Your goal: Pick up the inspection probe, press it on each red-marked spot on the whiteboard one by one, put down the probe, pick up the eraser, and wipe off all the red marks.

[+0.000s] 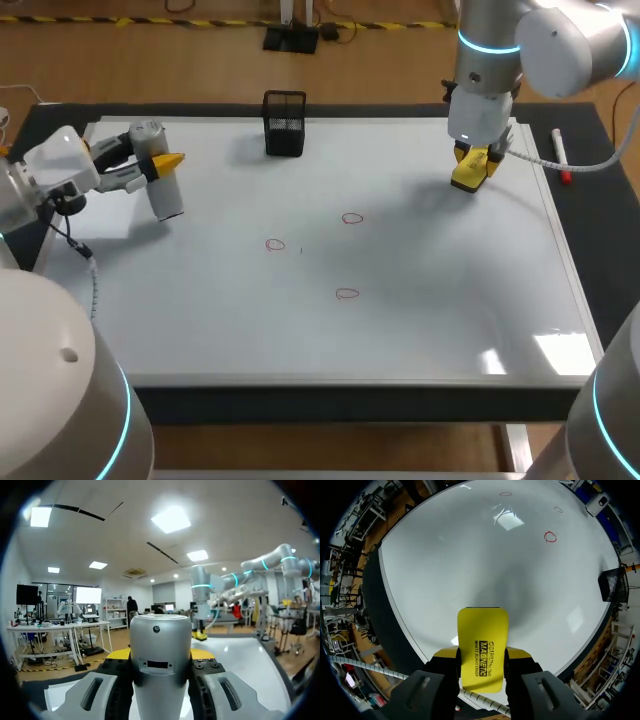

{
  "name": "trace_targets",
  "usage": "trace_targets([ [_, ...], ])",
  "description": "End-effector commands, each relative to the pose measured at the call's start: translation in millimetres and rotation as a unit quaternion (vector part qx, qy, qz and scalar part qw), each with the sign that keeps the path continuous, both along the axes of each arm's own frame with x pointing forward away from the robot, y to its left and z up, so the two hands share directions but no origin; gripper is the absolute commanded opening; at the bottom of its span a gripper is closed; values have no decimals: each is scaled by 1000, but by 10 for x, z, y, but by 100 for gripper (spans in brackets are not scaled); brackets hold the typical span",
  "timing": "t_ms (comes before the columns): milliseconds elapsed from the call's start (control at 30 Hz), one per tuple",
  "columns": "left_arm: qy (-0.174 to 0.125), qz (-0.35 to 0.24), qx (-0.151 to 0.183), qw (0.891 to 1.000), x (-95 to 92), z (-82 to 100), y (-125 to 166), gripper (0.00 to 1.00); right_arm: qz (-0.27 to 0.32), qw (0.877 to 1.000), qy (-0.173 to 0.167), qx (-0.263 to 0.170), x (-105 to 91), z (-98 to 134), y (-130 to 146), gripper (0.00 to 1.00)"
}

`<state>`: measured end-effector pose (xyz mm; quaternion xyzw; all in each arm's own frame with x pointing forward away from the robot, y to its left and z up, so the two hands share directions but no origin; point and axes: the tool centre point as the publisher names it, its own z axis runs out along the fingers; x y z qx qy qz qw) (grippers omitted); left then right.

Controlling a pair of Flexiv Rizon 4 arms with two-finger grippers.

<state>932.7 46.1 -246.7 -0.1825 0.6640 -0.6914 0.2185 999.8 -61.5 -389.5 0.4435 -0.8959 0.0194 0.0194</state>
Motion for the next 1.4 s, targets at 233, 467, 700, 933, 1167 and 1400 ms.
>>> trace_targets([
  [233,4,6,2,1000,-55,23,55,0,1,1000,0,-2,-1,14,-7,0],
  [467,4,6,2,1000,-55,23,55,0,1,1000,0,-2,-1,14,-7,0],
  [700,4,6,2,1000,-55,23,55,0,29,999,-8,-23,-52,91,236,0],
  [933,4,6,2,1000,-55,23,55,0,77,997,-4,-23,-201,78,848,0],
  [1167,4,6,2,1000,-55,23,55,0,126,992,-7,-2,-364,139,1421,0],
  [1400,4,6,2,1000,-55,23,55,0,174,985,-7,14,-568,164,1954,0],
])
